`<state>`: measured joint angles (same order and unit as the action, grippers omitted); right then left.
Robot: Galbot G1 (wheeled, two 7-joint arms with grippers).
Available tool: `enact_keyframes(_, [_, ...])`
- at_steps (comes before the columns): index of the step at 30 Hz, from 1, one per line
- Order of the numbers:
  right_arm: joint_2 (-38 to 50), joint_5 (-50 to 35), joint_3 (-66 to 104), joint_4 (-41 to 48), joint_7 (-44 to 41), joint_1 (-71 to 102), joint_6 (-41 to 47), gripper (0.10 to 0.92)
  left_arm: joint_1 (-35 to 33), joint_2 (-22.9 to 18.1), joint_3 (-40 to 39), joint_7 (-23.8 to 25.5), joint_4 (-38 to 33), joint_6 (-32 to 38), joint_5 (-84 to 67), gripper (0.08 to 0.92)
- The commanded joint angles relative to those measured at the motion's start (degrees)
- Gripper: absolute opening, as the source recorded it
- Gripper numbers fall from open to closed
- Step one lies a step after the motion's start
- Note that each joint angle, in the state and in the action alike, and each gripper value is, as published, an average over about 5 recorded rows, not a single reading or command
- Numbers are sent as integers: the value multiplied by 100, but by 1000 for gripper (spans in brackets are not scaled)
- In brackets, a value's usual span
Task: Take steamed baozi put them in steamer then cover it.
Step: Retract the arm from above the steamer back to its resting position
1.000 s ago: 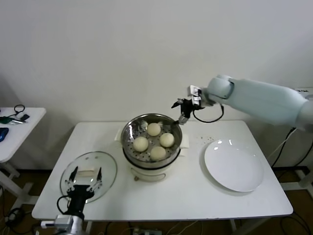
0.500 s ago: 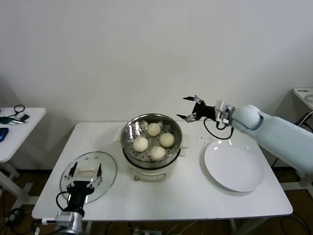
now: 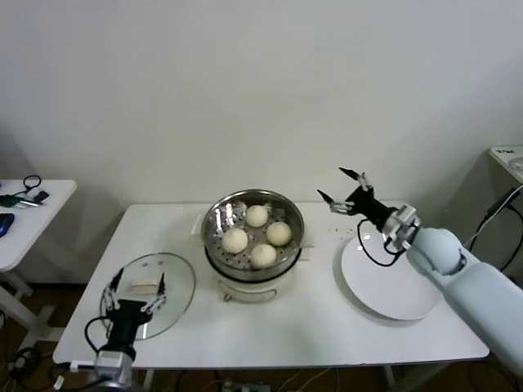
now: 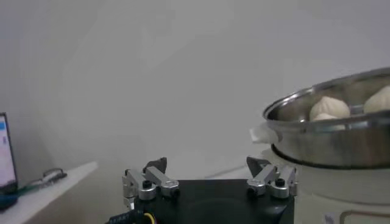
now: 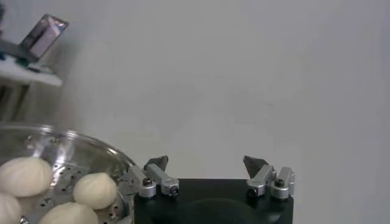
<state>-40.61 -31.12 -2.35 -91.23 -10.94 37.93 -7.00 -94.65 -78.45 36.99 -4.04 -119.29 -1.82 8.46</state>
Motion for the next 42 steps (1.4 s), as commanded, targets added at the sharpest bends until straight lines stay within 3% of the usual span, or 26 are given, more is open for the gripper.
enact_keyframes(1, [-1277, 473, 2908, -625, 416, 2815, 67, 823, -40, 134, 219, 504, -112, -478, 3513, 823])
enact_keyframes(6, [-1826, 464, 3401, -681, 493, 3231, 49, 823, -52, 206, 169, 838, -141, -822, 5841, 823])
enact_keyframes(13, [-2129, 468, 3600, -709, 390, 3599, 27, 823, 63, 312, -129, 770, 403, -986, 7088, 823])
enact_keyframes(18, [-2248, 609, 3570, -624, 350, 3665, -3, 823, 272, 238, -168, 679, 950, -1167, 7407, 823])
enact_keyframes(31, [-2264, 841, 3477, -468, 343, 3585, -10, 823, 1265, 125, -142, 213, 2393, -877, 7576, 823])
enact_keyframes(42, [-2266, 940, 3436, -349, 338, 3543, 20, 823, 1803, 216, -237, 14, 2912, -804, 7501, 823])
